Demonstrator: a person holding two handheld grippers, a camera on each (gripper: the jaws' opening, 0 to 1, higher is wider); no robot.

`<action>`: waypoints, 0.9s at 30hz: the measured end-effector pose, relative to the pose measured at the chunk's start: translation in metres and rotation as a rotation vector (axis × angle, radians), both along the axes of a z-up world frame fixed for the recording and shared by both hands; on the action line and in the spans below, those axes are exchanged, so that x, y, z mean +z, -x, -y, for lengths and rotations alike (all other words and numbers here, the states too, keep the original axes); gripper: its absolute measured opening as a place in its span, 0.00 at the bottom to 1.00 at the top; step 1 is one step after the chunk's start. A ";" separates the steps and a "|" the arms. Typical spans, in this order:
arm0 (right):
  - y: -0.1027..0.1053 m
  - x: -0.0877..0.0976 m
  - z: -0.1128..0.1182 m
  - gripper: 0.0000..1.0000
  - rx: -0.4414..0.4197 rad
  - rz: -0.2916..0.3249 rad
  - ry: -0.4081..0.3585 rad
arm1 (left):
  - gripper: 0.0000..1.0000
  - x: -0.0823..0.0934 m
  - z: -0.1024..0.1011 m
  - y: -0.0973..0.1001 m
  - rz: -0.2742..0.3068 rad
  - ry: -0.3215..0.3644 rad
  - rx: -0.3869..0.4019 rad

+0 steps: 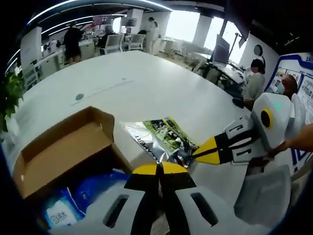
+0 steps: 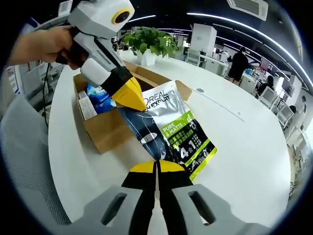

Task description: Operate the shoe box by opening the lid, removing the specified soft item, and placing it in the target area until the item is outside and the box remains undamaged.

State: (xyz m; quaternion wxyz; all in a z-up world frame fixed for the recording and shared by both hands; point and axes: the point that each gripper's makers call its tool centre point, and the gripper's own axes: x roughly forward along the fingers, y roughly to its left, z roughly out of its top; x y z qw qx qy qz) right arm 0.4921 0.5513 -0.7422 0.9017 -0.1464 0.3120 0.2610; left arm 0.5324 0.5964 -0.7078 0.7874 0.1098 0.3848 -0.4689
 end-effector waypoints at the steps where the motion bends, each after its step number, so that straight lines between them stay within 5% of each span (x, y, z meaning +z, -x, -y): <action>1: 0.000 -0.001 0.001 0.00 0.002 -0.001 0.004 | 0.00 -0.001 0.001 0.000 0.002 -0.005 -0.004; 27: -0.009 -0.032 0.016 0.00 0.045 -0.036 0.041 | 0.00 -0.028 0.012 0.000 -0.004 -0.097 -0.061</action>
